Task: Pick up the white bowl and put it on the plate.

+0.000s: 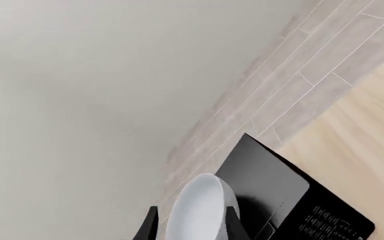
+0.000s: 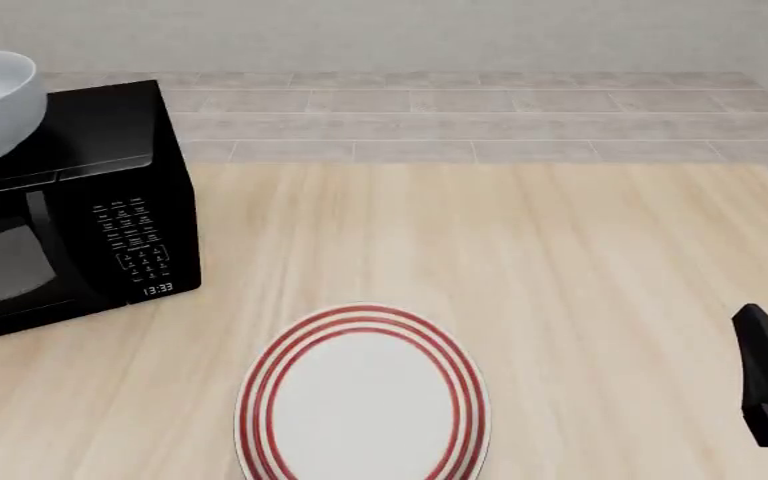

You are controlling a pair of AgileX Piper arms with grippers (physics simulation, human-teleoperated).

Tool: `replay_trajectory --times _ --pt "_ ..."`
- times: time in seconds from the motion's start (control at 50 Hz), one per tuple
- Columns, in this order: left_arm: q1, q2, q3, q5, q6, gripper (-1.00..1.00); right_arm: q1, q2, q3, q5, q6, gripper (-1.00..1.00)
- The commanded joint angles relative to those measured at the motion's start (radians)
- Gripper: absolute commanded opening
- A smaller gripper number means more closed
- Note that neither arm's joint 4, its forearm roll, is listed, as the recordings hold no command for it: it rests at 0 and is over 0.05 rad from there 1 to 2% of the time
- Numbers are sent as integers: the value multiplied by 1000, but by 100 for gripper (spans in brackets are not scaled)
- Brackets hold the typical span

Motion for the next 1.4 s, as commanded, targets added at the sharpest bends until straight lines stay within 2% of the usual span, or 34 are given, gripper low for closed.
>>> replay_trajectory --times 0.02,0.18,0.34,0.6,1.02,1.4 --pt "-21 -71 26 119 49 100 0 5 -6 0 0 100" --pt "-37 -86 38 191 41 100 0 5 -5 -1 0 100" --pt "-15 -41 91 123 55 100 0 5 -5 0 0 100" --pt "39 69 104 21 74 100 0 5 -5 -1 0 100" --pt "92 173 128 -91 82 100 0 5 -5 0 0 100" --pt "123 239 138 -144 78 100 0 5 -5 -1 0 100"
